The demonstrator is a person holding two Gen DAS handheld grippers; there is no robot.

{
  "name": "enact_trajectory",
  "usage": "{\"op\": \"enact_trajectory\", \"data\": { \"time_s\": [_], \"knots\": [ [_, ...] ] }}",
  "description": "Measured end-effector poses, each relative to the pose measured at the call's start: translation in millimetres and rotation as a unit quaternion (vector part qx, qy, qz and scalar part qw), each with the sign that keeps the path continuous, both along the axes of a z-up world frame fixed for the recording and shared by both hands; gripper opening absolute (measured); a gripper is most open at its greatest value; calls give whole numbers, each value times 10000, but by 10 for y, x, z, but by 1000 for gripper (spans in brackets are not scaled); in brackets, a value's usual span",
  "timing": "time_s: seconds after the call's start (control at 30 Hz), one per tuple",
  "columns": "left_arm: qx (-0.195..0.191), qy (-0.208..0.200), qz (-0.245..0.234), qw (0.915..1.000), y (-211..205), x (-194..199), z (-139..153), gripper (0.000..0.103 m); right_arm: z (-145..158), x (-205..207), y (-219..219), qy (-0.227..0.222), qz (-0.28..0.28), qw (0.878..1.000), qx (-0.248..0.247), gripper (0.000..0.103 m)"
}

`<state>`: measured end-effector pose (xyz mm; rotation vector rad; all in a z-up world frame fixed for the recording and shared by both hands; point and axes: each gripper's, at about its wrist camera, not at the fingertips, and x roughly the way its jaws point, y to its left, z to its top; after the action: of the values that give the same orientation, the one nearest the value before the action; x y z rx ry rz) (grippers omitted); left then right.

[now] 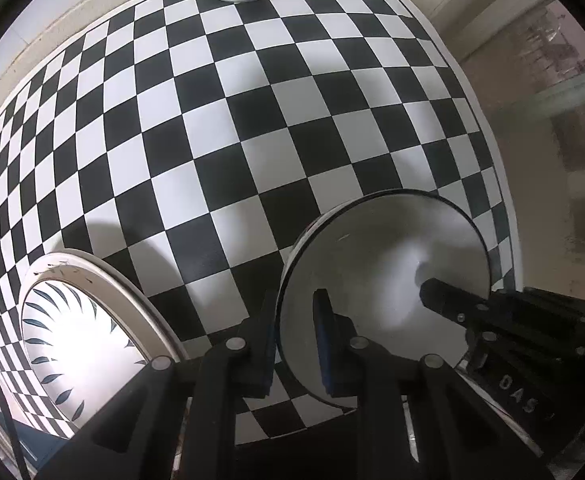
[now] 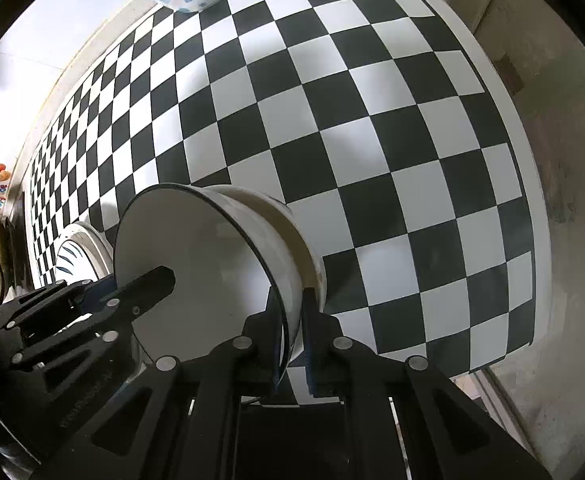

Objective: Organize plates and bowls
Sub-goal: 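Carry the second bowl with both grippers and lower it into the first bowl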

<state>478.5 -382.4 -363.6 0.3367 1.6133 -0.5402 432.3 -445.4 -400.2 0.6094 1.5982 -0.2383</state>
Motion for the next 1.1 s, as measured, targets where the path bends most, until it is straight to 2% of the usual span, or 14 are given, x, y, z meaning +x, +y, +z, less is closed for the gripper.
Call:
{"op": "enact_trajectory", "data": {
  "time_s": [0.27,0.43,0.6,0.83,1.1],
  "knots": [
    [76,15,-18,10000,-74,-11,-92,15,16,41,14,177,107,9998,-62,13],
    [14,65,16,10000,-67,-34,-143,15,122,7,-9,168,62,9998,99,25],
    [60,-48,-60,10000,-88,-68,-123,15,95,-74,-79,245,76,9996,77,11],
    [104,-128,-85,9998,-170,-160,-77,15,115,-112,-97,199,83,9997,79,11],
    [69,-145,-100,9998,-40,-174,75,15,144,-101,-95,210,159,9996,144,11]
  ]
}}
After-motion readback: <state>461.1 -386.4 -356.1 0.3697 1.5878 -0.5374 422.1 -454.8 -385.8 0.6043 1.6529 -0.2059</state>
